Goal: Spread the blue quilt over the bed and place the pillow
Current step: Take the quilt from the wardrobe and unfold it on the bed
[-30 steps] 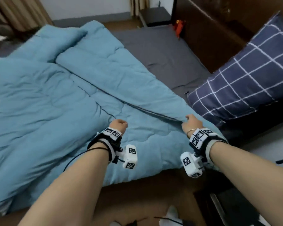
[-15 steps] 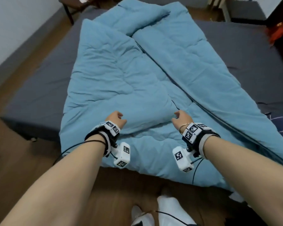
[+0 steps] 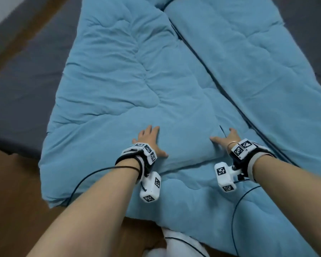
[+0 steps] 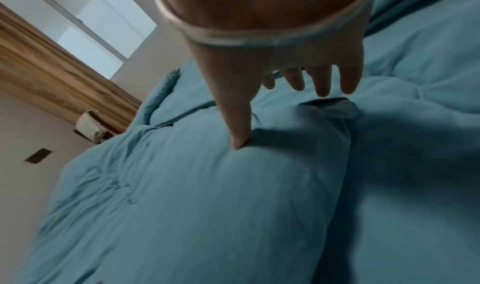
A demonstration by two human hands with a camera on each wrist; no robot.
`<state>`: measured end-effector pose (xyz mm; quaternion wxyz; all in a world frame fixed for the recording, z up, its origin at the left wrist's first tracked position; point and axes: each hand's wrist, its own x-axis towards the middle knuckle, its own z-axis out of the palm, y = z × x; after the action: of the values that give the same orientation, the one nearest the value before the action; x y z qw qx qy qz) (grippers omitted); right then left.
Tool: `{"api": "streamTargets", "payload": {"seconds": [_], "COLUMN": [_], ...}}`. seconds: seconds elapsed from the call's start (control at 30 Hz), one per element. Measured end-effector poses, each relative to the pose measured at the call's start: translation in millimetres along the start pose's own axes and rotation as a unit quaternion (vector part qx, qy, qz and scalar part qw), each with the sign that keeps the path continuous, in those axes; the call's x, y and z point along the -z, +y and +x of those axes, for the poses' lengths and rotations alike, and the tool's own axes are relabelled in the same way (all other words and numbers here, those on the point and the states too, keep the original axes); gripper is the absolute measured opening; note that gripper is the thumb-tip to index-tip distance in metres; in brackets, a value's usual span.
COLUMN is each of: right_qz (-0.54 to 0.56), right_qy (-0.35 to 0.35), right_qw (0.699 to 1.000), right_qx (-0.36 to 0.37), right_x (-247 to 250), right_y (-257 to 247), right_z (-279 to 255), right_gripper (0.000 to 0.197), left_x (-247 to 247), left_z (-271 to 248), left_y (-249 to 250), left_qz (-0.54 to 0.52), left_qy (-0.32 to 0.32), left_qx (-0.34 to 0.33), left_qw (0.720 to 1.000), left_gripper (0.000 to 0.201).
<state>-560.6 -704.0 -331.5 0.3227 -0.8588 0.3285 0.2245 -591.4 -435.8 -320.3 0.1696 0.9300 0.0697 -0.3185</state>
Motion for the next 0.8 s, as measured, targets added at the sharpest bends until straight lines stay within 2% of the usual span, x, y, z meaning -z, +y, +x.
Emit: {"api": "streamTargets", "payload": {"seconds": [0.07,0.1,0.2,0.23,0.27,0.4,0.53,0.67,0.73,0.8], "right_qz": [-0.003,0.005,0.038,0.041,0.048,0.084,0.13,0.134,0.124,0.115], "right_qy": [-0.025,-0.037,-0.064,-0.069,-0.071,-0.091,-0.136,-0.168,-0.177,-0.192], "right_qw": [0.999,0.999,0.997,0.997,0.996,0.992,0.976,0.957,0.946,0.934], "right_qx": [-0.027,-0.032,-0.021,-0.015,-0.011,0.02,0.108,0.196,0.242,0.28], "right_x": [-15,-23,-39,-39,-38,-27,-33,-72,-98,-130], "right_y": [7,9,11,4,-4,-54,-121,-198,-236,-270], "right_z": [15,20,26,18,10,-36,-99,-173,-222,-273], "right_gripper": [0.095,0.094,0.089,0.082,0.075,0.059,0.056,0.063,0.061,0.059], "left_x": [-19,-25,-28,-22,-15,34,92,141,159,176], "left_z": [11,16,24,22,18,-12,-57,-114,-147,-178], "left_y": [9,11,10,10,8,-17,-75,-160,-210,-264], "left_qz": [0.015,0.028,0.066,0.069,0.062,-0.034,-0.11,-0.155,-0.172,-0.184], "left_qy": [0.0,0.018,0.092,0.104,0.108,0.121,0.164,0.214,0.25,0.288], "left_qx": [0.024,0.035,0.022,0.01,0.0,0.041,0.084,0.112,0.134,0.154], "left_qw": [1.0,0.999,0.993,0.992,0.992,0.991,0.977,0.958,0.943,0.927], "left_gripper": [0.104,0.095,0.042,0.028,0.024,0.017,0.015,0.016,0.006,0.016]}}
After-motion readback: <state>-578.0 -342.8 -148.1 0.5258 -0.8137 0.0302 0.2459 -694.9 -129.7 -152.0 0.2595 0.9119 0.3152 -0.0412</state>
